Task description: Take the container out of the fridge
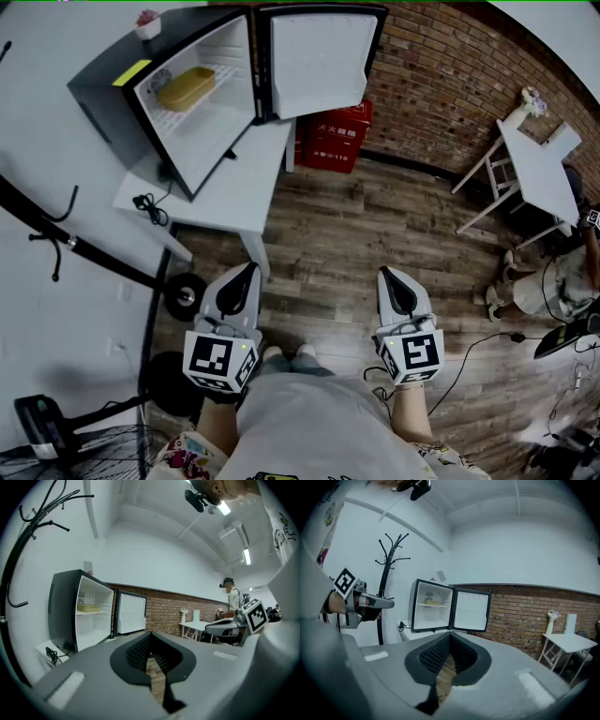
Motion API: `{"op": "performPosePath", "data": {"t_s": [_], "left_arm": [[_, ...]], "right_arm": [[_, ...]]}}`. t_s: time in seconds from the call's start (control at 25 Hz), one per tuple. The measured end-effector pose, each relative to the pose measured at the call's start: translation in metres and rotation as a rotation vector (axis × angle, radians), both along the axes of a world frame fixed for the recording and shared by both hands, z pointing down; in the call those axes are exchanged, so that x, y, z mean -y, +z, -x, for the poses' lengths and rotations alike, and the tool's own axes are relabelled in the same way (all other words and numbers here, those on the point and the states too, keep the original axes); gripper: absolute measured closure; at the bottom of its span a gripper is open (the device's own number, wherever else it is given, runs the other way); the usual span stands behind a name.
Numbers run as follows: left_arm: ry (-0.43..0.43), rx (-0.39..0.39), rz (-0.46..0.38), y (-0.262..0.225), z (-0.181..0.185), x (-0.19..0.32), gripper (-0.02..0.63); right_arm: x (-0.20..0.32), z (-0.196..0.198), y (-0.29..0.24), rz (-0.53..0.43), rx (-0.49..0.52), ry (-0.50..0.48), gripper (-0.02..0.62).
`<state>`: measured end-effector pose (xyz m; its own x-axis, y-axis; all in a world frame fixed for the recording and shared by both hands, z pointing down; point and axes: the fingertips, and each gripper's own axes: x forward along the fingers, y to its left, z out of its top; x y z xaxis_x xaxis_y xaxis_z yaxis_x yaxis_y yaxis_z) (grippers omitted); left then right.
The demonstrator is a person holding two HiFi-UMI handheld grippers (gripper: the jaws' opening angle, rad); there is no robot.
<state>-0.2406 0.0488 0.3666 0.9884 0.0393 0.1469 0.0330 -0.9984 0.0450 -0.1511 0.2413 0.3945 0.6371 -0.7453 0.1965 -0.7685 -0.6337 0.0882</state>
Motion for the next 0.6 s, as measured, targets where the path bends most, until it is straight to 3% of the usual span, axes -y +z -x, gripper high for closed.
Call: {"op": "performPosePath", "data": {"t_s": [0.52, 0.6], "left_arm": [[-0.004, -0.023, -0.013, -0.002, -0.013, -0.015, 0.583], [-0.007, -0.024, -0.016, -0.004, -0.014, -0.017, 0.577]], "right_arm": [[-0.028, -0.012, -0.004, -0.017, -0.024, 0.021, 0.594], [-0.031, -0.011, -0.003, -0.015, -0.023, 0.014, 0.568]]}}
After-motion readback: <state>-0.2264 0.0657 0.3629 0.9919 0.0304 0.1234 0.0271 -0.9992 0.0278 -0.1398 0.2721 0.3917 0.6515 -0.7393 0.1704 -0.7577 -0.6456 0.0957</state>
